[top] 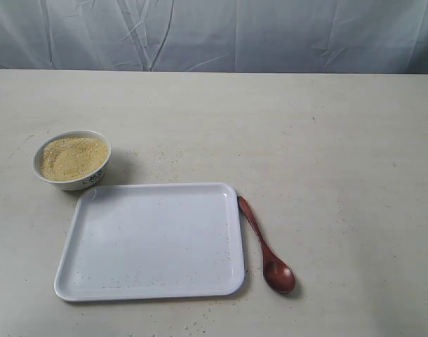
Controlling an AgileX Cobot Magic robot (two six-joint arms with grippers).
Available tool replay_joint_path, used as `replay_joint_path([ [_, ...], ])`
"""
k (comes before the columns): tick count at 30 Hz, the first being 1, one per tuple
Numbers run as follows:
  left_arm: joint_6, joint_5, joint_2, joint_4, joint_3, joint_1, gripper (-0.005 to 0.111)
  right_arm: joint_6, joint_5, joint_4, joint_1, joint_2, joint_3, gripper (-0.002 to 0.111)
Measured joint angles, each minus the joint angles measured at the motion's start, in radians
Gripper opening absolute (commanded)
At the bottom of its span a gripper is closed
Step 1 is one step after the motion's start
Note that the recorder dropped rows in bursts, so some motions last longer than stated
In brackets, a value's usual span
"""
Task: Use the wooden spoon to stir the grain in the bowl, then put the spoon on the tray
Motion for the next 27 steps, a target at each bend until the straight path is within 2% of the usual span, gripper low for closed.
replay_joint_path([
  [5, 0.000, 0.000, 0.000, 0.000, 0.000, 0.000, 0.000, -0.008, 0.414, -0.004, 0.000, 0.257, -0.247, -0.001],
  [8, 0.000, 0.000, 0.000, 0.000, 0.000, 0.000, 0.000, -0.008, 0.550, 0.034, 0.000, 0.451, -0.359, -0.001],
  [13, 0.000, 0.000, 0.000, 0.000, 0.000, 0.000, 0.000, -0.008, 0.539, 0.195, 0.000, 0.688, -0.420, -0.001],
  [20, 0.000, 0.000, 0.000, 0.000, 0.000, 0.000, 0.000, -0.243, 0.581, 0.380, 0.015, 0.983, -0.422, -0.001],
  [23, 0.000, 0.000, 0.000, 0.000, 0.000, 0.000, 0.000, -0.262, 0.583, 0.394, 0.079, 1.075, -0.443, -0.001],
  [27, 0.000, 0.000, 0.000, 0.000, 0.000, 0.000, 0.000, -0.267, 0.536, 0.394, 0.235, 1.166, -0.464, -0.001],
])
